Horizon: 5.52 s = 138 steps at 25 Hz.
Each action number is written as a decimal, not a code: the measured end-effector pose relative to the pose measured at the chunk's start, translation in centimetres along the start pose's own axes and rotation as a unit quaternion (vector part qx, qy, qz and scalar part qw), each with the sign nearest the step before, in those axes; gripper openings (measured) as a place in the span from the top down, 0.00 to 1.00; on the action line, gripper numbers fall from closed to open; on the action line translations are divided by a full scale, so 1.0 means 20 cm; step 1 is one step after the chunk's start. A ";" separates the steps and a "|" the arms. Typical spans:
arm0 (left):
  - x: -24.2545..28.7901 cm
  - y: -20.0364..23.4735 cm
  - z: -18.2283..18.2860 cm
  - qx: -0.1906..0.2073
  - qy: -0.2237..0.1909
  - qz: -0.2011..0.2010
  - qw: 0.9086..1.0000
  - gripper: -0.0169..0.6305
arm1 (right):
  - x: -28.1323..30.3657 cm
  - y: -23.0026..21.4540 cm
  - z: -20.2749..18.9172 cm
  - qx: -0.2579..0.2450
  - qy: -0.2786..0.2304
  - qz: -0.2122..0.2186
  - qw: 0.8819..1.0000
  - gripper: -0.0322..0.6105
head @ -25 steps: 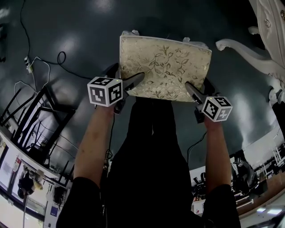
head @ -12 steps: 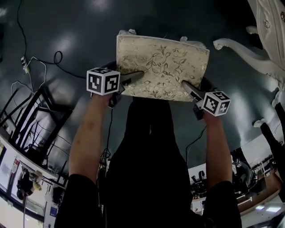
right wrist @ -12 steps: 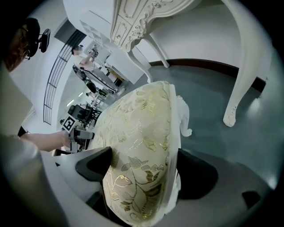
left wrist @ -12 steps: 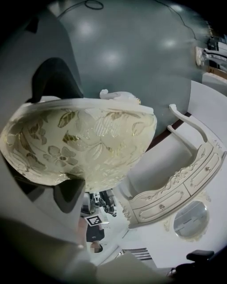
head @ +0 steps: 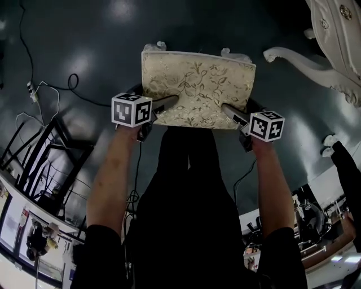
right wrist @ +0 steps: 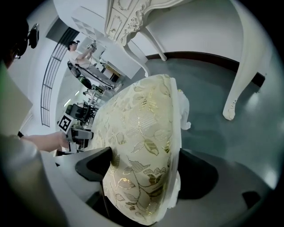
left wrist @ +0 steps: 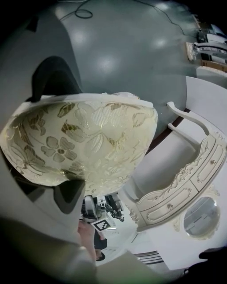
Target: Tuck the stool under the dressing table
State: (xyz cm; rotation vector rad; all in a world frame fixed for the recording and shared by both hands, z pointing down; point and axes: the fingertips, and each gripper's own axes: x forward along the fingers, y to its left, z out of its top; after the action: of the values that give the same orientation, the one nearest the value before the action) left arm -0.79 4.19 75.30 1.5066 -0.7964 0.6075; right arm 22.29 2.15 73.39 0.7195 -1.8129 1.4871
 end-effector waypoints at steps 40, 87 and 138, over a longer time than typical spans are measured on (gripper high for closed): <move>-0.10 -0.04 0.10 0.060 -0.144 0.042 0.987 0.09 | 0.03 0.00 0.06 -0.039 -0.148 0.066 0.986 0.26; 0.32 0.14 0.74 0.087 -0.183 0.015 0.979 0.09 | 0.27 -0.40 0.62 -0.030 -0.252 0.044 0.966 0.25; 0.24 0.18 0.37 0.119 -0.205 0.118 0.964 0.77 | 0.32 -0.30 0.34 -0.031 -0.275 -0.086 0.957 0.85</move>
State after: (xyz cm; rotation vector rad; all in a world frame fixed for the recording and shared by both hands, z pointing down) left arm -1.28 -3.81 80.61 1.8031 -1.2705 0.5887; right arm 21.94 -5.63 81.26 1.3232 -2.1155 1.1805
